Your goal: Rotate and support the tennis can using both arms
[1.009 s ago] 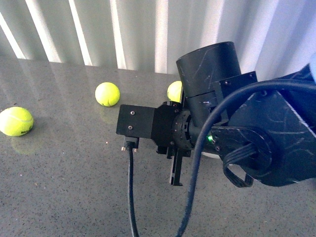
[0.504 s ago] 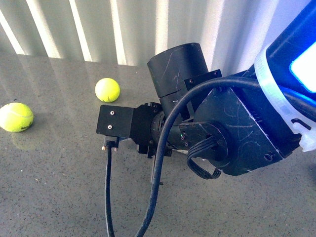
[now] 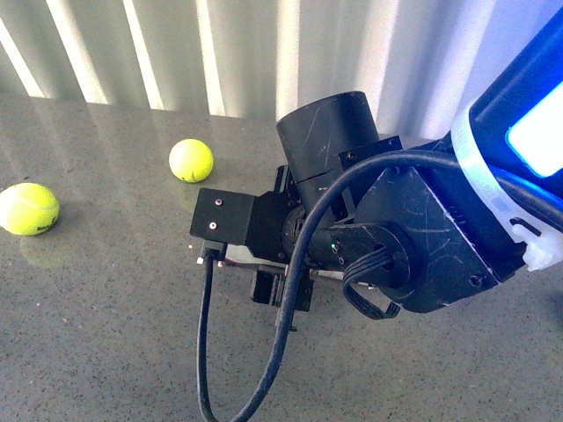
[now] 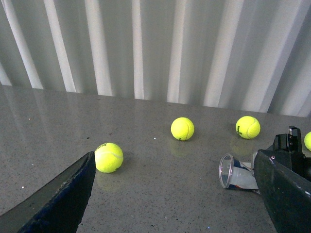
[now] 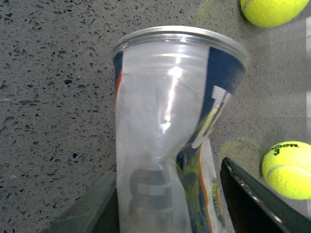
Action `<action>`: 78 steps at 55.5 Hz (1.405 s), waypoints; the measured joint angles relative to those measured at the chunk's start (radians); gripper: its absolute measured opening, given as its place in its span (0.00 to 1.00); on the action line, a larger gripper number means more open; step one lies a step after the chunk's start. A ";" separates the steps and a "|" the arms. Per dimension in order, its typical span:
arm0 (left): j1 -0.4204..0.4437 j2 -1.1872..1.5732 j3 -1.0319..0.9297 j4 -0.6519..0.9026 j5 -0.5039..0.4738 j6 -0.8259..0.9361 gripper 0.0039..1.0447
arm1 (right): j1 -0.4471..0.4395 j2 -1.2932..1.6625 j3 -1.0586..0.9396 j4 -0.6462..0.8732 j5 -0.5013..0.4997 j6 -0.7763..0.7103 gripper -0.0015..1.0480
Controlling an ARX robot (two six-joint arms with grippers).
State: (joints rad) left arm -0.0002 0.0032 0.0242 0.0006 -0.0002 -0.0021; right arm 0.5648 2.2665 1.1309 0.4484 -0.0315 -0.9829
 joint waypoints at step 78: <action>0.000 0.000 0.000 0.000 0.000 0.000 0.94 | -0.364 -0.687 -0.620 0.359 0.195 0.298 0.93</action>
State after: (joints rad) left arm -0.0002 0.0032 0.0242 0.0006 -0.0002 -0.0025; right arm 0.2005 1.5799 0.5114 0.8074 0.1631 -0.6849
